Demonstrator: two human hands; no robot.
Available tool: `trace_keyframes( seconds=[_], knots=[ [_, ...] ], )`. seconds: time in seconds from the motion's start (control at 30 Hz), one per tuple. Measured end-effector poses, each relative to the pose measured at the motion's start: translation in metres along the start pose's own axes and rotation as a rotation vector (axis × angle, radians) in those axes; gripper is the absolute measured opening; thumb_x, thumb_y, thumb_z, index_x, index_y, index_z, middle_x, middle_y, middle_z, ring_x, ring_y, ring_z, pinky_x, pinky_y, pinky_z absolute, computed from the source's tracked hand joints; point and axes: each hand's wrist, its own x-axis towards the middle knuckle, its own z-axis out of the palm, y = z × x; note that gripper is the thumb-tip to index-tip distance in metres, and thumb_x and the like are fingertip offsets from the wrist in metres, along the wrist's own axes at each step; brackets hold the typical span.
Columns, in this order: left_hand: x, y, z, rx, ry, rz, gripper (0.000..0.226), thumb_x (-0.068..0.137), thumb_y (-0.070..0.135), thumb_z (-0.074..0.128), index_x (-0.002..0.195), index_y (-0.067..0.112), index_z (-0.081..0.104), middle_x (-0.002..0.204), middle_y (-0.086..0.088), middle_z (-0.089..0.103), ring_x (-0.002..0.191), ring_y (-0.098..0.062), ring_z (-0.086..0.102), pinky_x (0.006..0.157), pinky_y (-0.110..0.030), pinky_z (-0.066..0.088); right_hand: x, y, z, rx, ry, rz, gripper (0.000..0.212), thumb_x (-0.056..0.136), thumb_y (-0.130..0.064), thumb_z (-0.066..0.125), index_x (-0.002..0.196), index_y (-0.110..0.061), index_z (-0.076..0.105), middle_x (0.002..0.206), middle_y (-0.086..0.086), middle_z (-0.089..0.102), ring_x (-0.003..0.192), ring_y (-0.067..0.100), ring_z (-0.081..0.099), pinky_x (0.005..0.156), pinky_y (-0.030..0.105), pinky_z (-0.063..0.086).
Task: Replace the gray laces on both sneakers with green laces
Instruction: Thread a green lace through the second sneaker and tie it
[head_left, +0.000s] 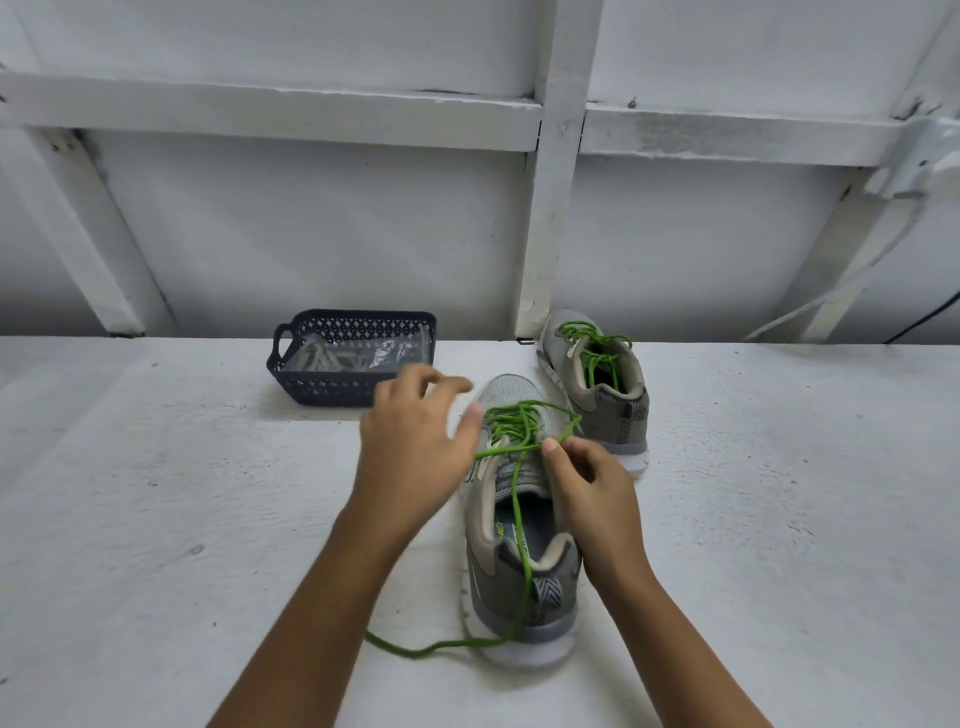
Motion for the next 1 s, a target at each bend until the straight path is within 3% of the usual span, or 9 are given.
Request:
trace_keyframes(
  seconds=[0.1,0.23,0.4,0.5,0.6,0.73,0.83,0.9,1.0],
  knots=[
    [-0.001,0.019,0.01,0.222,-0.22,0.12,0.034,0.091,0.048,0.048,0.117,0.031,0.062,0.132,0.006,0.044,0.126,-0.019,0.034,0.099,-0.037,0.028,0.0,0.0,-0.001,0.001,-0.002,0.004,0.015,0.089,-0.028,0.063,0.092,-0.014,0.067,0.087,-0.005,0.069,0.075,-0.007,0.061,0.067,0.008,0.046],
    [-0.001,0.022,0.027,0.272,-0.343,0.175,0.029,0.094,0.04,0.044,0.116,0.028,0.059,0.128,0.008,0.045,0.122,-0.016,0.036,0.096,-0.034,0.029,0.001,0.0,-0.002,-0.009,-0.005,0.007,0.017,0.089,-0.028,0.063,0.096,-0.014,0.068,0.09,-0.005,0.07,0.076,-0.007,0.061,0.067,0.007,0.046],
    [0.001,0.014,0.021,-0.367,-0.25,0.033,0.019,0.092,0.02,0.052,0.098,0.019,0.069,0.104,0.006,0.064,0.103,-0.01,0.056,0.091,-0.027,0.042,0.002,0.0,-0.003,0.021,0.007,0.021,0.018,0.089,-0.027,0.063,0.098,-0.012,0.068,0.092,-0.002,0.07,0.078,-0.005,0.061,0.067,0.006,0.045],
    [0.003,0.013,0.01,-0.588,-0.405,-0.064,0.026,0.098,0.017,0.046,0.111,0.02,0.068,0.111,0.012,0.067,0.104,0.005,0.057,0.092,-0.011,0.042,0.001,0.0,-0.001,0.02,0.0,0.011,0.016,0.089,-0.026,0.064,0.094,-0.012,0.068,0.087,-0.002,0.069,0.071,-0.008,0.06,0.064,0.006,0.044],
    [-0.002,0.017,0.007,-0.799,-0.459,-0.127,0.029,0.1,0.013,0.04,0.112,0.011,0.066,0.109,0.002,0.07,0.104,-0.001,0.062,0.091,-0.012,0.044,0.001,0.001,0.0,0.016,0.002,0.008,0.017,0.089,-0.027,0.063,0.097,-0.013,0.068,0.09,-0.002,0.07,0.074,-0.007,0.061,0.065,0.006,0.045],
    [0.0,0.014,0.0,-1.247,-0.314,-0.275,0.033,0.098,0.003,0.029,0.087,-0.003,0.06,0.076,-0.015,0.068,0.082,-0.026,0.069,0.079,-0.026,0.054,0.001,0.002,-0.001,0.008,0.007,0.013,0.018,0.088,-0.028,0.064,0.097,-0.012,0.068,0.09,-0.003,0.069,0.074,-0.008,0.06,0.064,0.004,0.043],
    [0.011,0.001,-0.009,-1.43,-0.087,-0.46,0.034,0.099,0.01,0.027,0.075,0.005,0.051,0.048,-0.004,0.051,0.051,-0.02,0.059,0.061,-0.031,0.055,0.002,0.002,-0.001,0.0,0.003,0.017,0.019,0.088,-0.03,0.064,0.09,-0.011,0.066,0.084,-0.004,0.067,0.068,-0.009,0.057,0.062,0.004,0.041],
    [0.016,-0.01,-0.016,-1.358,0.093,-0.566,0.033,0.097,0.011,0.029,0.07,0.011,0.048,0.042,0.004,0.039,0.04,-0.012,0.043,0.048,-0.026,0.046,0.001,0.002,-0.001,0.009,0.007,0.021,0.018,0.088,-0.03,0.064,0.091,-0.012,0.067,0.085,-0.005,0.068,0.069,-0.01,0.058,0.062,0.003,0.042],
    [0.02,-0.023,-0.021,-1.006,0.236,-0.606,0.026,0.089,0.005,0.031,0.078,0.012,0.053,0.051,0.005,0.045,0.049,-0.014,0.045,0.055,-0.029,0.04,0.0,0.002,0.0,0.026,0.011,0.019,0.017,0.088,-0.028,0.064,0.095,-0.013,0.068,0.09,-0.002,0.07,0.074,-0.008,0.06,0.066,0.005,0.044]
  ],
)
